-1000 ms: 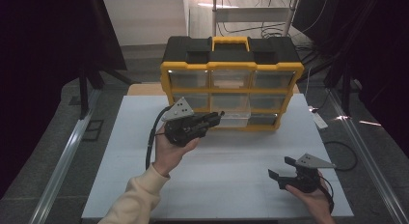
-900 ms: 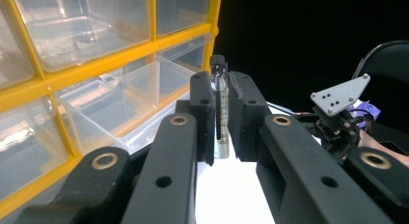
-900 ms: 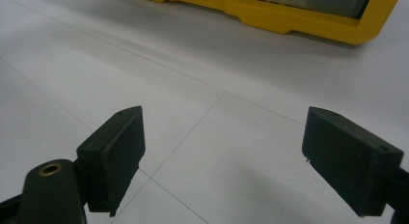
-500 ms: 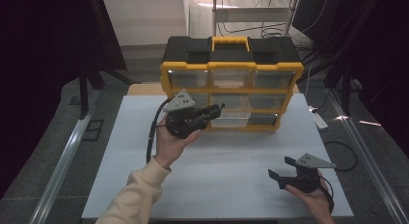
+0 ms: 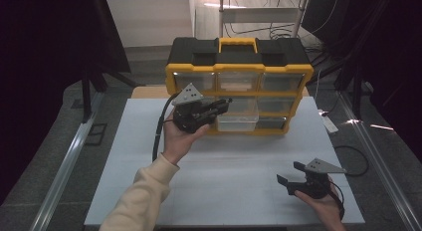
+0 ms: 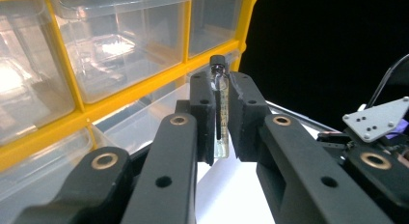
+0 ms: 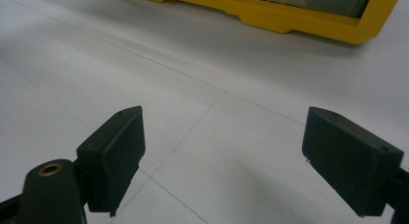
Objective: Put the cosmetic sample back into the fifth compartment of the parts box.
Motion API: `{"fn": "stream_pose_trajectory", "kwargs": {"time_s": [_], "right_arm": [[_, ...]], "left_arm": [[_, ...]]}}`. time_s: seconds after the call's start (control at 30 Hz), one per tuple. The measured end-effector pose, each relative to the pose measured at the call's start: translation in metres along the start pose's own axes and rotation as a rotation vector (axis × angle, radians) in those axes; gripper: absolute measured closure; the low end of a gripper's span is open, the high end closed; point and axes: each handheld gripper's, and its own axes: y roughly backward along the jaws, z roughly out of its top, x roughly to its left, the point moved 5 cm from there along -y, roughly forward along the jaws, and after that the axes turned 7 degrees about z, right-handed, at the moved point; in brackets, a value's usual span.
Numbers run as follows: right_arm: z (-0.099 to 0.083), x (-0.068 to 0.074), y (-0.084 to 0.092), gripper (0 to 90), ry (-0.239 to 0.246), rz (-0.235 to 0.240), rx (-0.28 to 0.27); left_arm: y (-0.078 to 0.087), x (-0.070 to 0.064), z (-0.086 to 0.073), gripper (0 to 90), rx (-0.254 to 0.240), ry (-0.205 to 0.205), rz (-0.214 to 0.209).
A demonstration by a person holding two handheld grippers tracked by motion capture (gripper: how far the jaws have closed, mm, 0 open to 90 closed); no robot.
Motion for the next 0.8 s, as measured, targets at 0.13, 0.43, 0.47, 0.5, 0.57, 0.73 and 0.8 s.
{"fn": "stream_pose_trajectory", "kwargs": {"time_s": [0.13, 0.43, 0.47, 0.5, 0.57, 0.73, 0.8], "right_arm": [[0.0, 0.0, 0.0, 15.3, -0.002, 0.0, 0.002], [-0.001, 0.0, 0.0, 15.3, -0.001, 0.002, 0.003], [-0.001, 0.0, 0.0, 15.3, -0.003, 0.002, 0.005], [-0.001, 0.0, -0.001, 15.3, -0.002, 0.002, 0.005], [-0.001, 0.0, -0.001, 15.3, -0.002, 0.002, 0.005], [-0.001, 0.0, -0.001, 15.3, -0.003, 0.004, 0.004], [0.0, 0.0, -0.001, 15.4, -0.005, 0.008, 0.001]], "left_arm": [[-0.006, 0.002, 0.002, 80.8, 0.004, -0.001, 0.008], [-0.02, 0.01, 0.006, 80.7, 0.021, 0.006, 0.026], [-0.022, 0.011, 0.006, 80.8, 0.025, 0.004, 0.029], [-0.024, 0.011, 0.007, 80.7, 0.028, 0.004, 0.03], [-0.028, 0.011, 0.007, 80.8, 0.034, 0.003, 0.035], [-0.04, 0.013, 0.007, 80.7, 0.054, -0.013, 0.046], [-0.044, 0.014, 0.006, 80.7, 0.058, -0.007, 0.046]]}}
